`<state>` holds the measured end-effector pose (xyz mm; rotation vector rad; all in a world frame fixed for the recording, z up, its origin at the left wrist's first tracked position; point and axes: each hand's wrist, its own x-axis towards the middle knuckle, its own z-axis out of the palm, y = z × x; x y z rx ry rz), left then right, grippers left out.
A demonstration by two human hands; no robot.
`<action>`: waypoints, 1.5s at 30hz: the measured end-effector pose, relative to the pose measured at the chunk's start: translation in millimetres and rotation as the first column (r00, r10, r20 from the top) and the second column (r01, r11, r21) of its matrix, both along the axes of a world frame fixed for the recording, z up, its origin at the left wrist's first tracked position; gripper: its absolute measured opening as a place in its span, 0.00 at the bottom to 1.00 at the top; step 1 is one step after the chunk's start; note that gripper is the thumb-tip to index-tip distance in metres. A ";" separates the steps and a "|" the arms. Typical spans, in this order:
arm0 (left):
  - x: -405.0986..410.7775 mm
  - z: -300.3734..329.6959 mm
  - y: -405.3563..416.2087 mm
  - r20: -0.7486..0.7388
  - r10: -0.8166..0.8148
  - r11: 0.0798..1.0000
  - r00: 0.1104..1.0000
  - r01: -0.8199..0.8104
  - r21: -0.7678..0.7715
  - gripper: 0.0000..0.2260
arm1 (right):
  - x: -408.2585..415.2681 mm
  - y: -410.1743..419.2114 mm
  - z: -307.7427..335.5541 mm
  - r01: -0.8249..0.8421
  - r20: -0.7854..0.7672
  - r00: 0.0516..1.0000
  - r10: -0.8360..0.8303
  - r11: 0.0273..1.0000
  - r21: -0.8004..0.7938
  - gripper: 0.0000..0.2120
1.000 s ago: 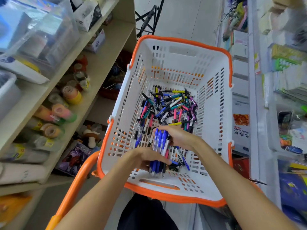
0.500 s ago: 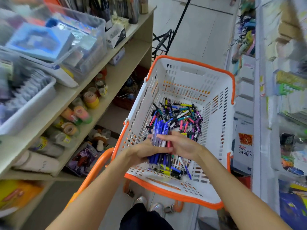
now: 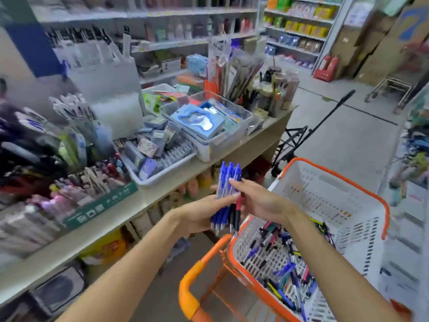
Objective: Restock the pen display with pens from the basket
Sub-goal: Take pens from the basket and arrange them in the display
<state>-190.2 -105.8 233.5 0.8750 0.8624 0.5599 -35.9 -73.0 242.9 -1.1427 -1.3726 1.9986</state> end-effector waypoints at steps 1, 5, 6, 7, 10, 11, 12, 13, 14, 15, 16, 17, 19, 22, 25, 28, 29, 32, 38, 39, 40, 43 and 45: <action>-18.8 7.0 -5.1 0.016 0.041 0.999 0.999 -0.041 0.005 0.09 | -17.5 0.8 8.8 -0.024 -0.018 1.000 0.024 1.000 -0.002 0.15; -101.7 31.7 -32.1 0.051 0.213 0.976 0.976 -0.215 0.025 0.08 | -100.2 -7.0 42.9 -0.174 -0.062 0.982 0.178 0.983 0.053 0.08; -120.5 34.8 -37.5 0.046 0.230 0.973 0.972 -0.231 0.025 0.06 | -119.0 -8.4 48.1 -0.203 -0.052 0.977 0.207 0.977 0.065 0.08; -143.3 39.0 -44.5 0.046 0.254 0.966 0.966 -0.255 0.036 0.05 | -142.1 -12.5 55.7 -0.232 -0.045 0.971 0.236 0.969 0.082 0.09; -198.8 47.9 -58.2 0.072 0.303 0.952 0.950 -0.305 0.019 0.04 | -194.0 -17.5 66.9 -0.267 -0.020 0.963 0.270 0.958 0.103 0.06; -220.4 51.7 -64.6 0.093 0.324 0.946 0.942 -0.325 0.003 0.05 | -215.5 -20.6 70.5 -0.277 0.001 0.960 0.279 0.954 0.118 0.07; -234.0 54.1 -68.4 0.103 0.336 0.941 0.936 -0.338 -0.005 0.06 | -227.9 -22.5 72.6 -0.285 0.023 0.958 0.285 0.949 0.138 0.07; -251.3 56.6 -73.3 0.097 0.354 0.935 0.930 -0.356 0.000 0.08 | -245.6 -25.3 74.6 -0.301 0.037 0.954 0.298 0.941 0.155 0.08; -263.7 58.6 -77.3 0.085 0.360 0.932 0.929 -0.362 0.011 0.08 | -258.5 -27.9 76.3 -0.307 0.042 0.952 0.305 0.938 0.158 0.08; -274.4 61.4 -81.5 0.076 0.362 0.931 0.929 -0.364 0.025 0.08 | -271.4 -30.7 78.5 -0.309 0.028 0.951 0.308 0.938 0.160 0.08; -284.1 62.0 -84.2 0.072 0.369 0.928 0.927 -0.372 0.034 0.07 | -282.4 -32.7 80.8 -0.306 0.010 0.951 0.309 0.939 0.159 0.08; -294.3 63.1 -87.2 0.068 0.394 0.917 0.916 -0.398 0.040 0.07 | -294.9 -34.5 83.3 -0.305 -0.003 0.951 0.309 0.939 0.162 0.07; -312.1 64.1 -90.2 0.064 0.446 0.892 0.893 -0.449 0.042 0.08 | -315.5 -33.4 85.6 -0.313 0.000 0.948 0.318 0.934 0.171 0.06; -332.0 68.0 -92.2 0.022 0.472 0.881 0.881 -0.472 0.035 0.09 | -337.7 -24.2 88.3 -0.340 0.051 0.940 0.336 0.921 0.189 0.13; -350.4 71.1 -87.7 0.001 0.525 0.851 0.851 -0.524 0.039 0.11 | -351.8 -10.1 91.7 -0.354 0.106 0.935 0.338 0.907 0.228 0.12; -364.8 76.5 -74.2 -0.024 0.566 0.823 0.824 -0.562 0.084 0.12 | -359.6 12.8 94.9 -0.352 0.108 0.936 0.335 0.891 0.286 0.13; -366.9 76.0 -69.0 -0.057 0.575 0.816 0.816 -0.566 0.118 0.12 | -360.1 19.1 94.6 -0.321 0.086 0.947 0.309 0.900 0.294 0.12; -374.2 81.5 -36.3 -0.125 0.709 0.703 0.694 -0.680 0.208 0.10 | -372.1 54.4 99.0 -0.170 -0.055 0.979 0.194 0.941 0.293 0.10; -393.9 104.1 11.4 -0.044 0.888 0.455 0.457 -0.862 0.225 0.06 | -402.0 121.3 118.8 0.180 -0.238 0.966 -0.097 0.916 0.359 0.07; -398.1 107.3 15.2 -0.021 0.903 0.423 0.430 -0.877 0.226 0.05 | -410.1 130.8 122.1 0.236 -0.246 0.959 -0.143 0.882 0.409 0.07; -402.1 110.1 17.1 0.000 0.914 0.396 0.407 -0.891 0.222 0.05 | -418.3 137.4 126.0 0.277 -0.255 0.951 -0.174 0.846 0.457 0.07; -418.4 112.3 18.1 0.027 0.936 0.340 0.351 -0.922 0.187 0.06 | -448.7 146.9 132.1 0.302 -0.260 0.949 -0.176 0.743 0.597 0.05; -430.7 112.0 16.4 0.013 0.941 0.329 0.337 -0.926 0.184 0.08 | -471.8 147.9 134.7 0.272 -0.240 0.960 -0.143 0.679 0.682 0.03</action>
